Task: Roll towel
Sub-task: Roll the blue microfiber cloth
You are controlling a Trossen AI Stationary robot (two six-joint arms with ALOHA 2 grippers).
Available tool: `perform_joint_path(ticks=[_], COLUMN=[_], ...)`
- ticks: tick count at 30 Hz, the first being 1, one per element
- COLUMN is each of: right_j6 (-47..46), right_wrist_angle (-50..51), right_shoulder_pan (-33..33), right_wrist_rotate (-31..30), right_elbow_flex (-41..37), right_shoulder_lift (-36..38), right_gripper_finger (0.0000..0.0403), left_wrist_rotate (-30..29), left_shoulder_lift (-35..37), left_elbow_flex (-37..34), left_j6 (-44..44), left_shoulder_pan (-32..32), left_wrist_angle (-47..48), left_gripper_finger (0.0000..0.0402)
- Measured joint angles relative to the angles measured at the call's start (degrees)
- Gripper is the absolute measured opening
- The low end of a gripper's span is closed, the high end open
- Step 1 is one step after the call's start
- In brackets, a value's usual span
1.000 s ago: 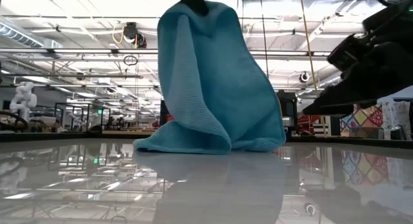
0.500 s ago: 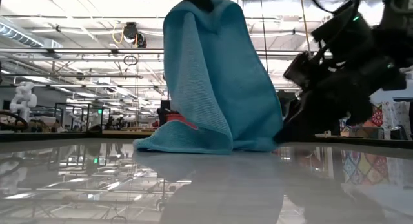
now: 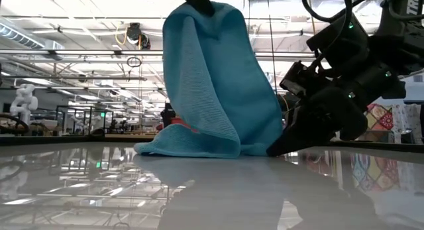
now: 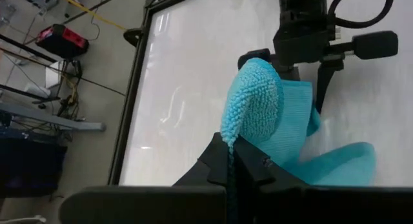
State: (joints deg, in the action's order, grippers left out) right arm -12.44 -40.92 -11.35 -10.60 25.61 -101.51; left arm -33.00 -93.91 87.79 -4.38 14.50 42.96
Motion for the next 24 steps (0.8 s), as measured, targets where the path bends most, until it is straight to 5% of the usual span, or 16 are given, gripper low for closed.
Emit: perform_joint_path(ticks=[8, 14, 24], right_j6=[0.38, 0.19, 1.98], right_wrist_angle=[0.19, 3.55, 23.23], right_shoulder_pan=[0.00, -0.41, -5.40], right_wrist_rotate=[0.76, 3.40, 10.04], right_elbow_flex=[0.00, -0.08, -0.15], right_shoulder_lift=[0.04, 2.72, 26.45], right_gripper_finger=[0.0008, 0.0005, 0.0001], left_wrist_rotate=[0.83, 0.88, 1.52], left_shoulder_lift=[0.00, 0.38, 2.03], left_elbow_flex=[0.00, 0.00, 3.56], left_j6=[0.67, 1.02, 2.53], left_shoulder_pan=[0.29, 1.37, 7.28], left_wrist_angle=[0.17, 1.80, 9.65], left_gripper_finger=[0.0002, 0.0002, 0.0002])
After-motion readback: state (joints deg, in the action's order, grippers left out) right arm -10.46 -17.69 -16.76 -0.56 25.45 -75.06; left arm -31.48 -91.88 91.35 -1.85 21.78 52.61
